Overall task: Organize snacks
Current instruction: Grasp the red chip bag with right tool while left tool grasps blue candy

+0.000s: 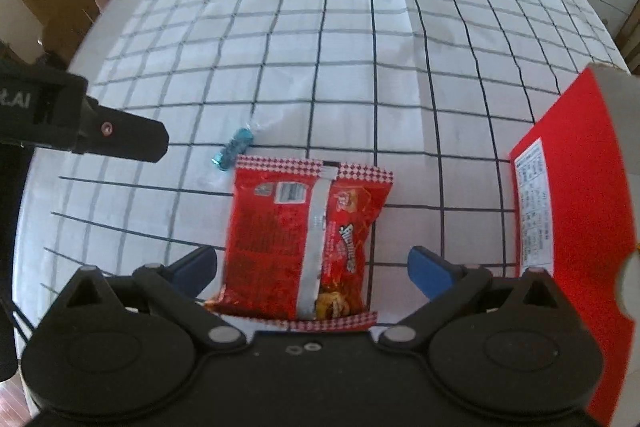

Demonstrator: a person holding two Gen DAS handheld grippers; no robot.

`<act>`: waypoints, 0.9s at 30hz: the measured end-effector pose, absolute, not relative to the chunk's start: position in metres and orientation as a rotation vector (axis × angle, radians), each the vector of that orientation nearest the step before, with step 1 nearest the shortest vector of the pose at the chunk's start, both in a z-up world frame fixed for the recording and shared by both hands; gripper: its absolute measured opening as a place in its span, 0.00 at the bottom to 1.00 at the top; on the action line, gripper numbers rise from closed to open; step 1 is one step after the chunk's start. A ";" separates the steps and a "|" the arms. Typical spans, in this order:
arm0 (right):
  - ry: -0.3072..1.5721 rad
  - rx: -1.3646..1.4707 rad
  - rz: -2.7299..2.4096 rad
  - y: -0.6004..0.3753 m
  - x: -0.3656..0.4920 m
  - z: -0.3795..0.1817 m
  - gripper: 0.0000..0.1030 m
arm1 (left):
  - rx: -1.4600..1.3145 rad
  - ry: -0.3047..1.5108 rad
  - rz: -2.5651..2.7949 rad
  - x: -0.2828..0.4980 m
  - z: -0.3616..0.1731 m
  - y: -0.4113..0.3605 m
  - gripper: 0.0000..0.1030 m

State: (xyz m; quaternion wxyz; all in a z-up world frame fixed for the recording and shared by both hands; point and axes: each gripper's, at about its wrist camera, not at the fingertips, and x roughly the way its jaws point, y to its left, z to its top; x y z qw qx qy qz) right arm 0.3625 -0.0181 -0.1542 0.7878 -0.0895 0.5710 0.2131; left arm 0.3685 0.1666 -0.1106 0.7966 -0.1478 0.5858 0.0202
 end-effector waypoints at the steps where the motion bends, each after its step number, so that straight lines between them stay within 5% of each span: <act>1: 1.236 -0.194 0.458 -0.018 0.363 -0.156 0.97 | -0.314 1.267 0.041 0.372 -0.114 0.166 0.80; 14: 1.236 -0.217 0.484 -0.013 0.355 -0.162 0.69 | -0.287 1.291 0.003 0.400 -0.145 0.152 0.77; 27: 1.197 -0.096 0.434 -0.055 0.360 -0.146 0.64 | -0.193 1.274 -0.003 0.415 -0.165 0.128 0.44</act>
